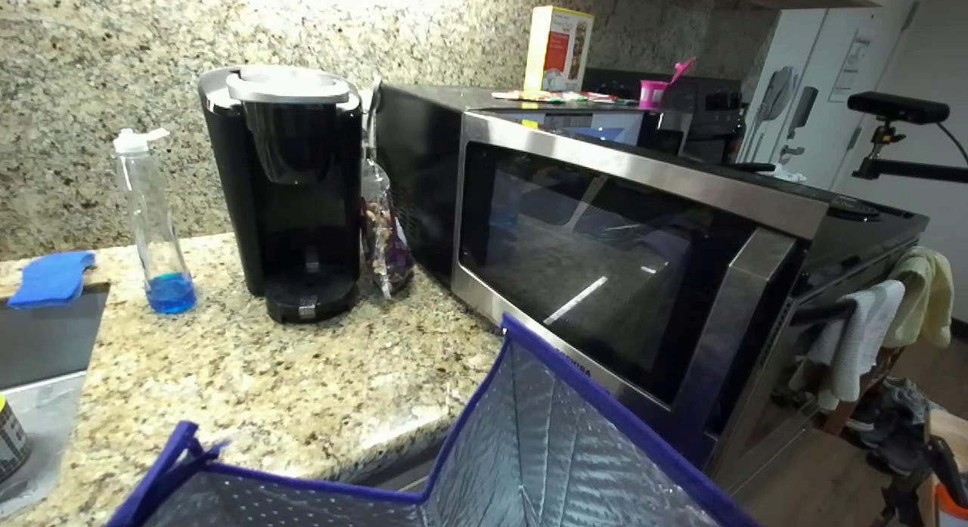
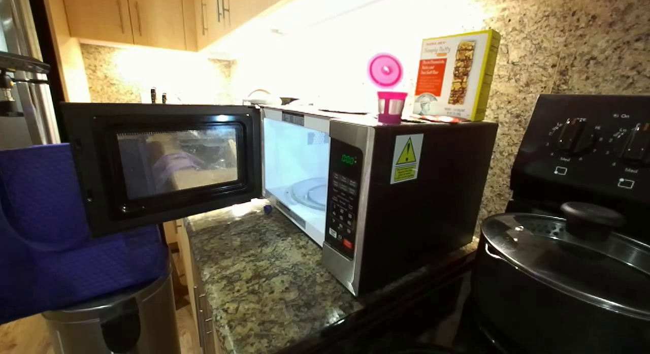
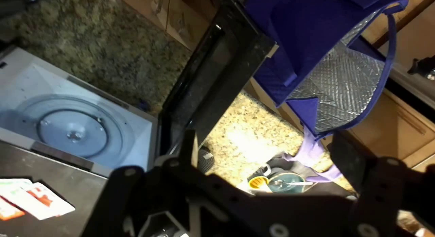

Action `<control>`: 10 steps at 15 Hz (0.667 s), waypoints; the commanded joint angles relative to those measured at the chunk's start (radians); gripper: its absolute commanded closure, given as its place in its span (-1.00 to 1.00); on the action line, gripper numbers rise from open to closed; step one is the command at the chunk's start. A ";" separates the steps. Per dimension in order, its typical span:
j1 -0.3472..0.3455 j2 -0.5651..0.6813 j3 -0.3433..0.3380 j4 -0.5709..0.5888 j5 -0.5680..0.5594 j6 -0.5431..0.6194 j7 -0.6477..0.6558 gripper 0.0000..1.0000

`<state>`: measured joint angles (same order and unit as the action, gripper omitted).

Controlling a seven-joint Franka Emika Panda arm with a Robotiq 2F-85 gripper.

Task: Pick up the Coca-Cola bottle from the countertop and put it inside the blue bag

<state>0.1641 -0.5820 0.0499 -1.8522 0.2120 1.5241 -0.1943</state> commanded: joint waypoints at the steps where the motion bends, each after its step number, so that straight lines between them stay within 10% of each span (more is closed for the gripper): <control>1: -0.062 0.013 0.007 -0.047 -0.045 -0.039 0.100 -1.00; 10: -0.131 0.163 -0.047 -0.133 -0.049 -0.063 0.175 -1.00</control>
<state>0.0495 -0.4554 0.0210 -1.9591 0.1440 1.4614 -0.0298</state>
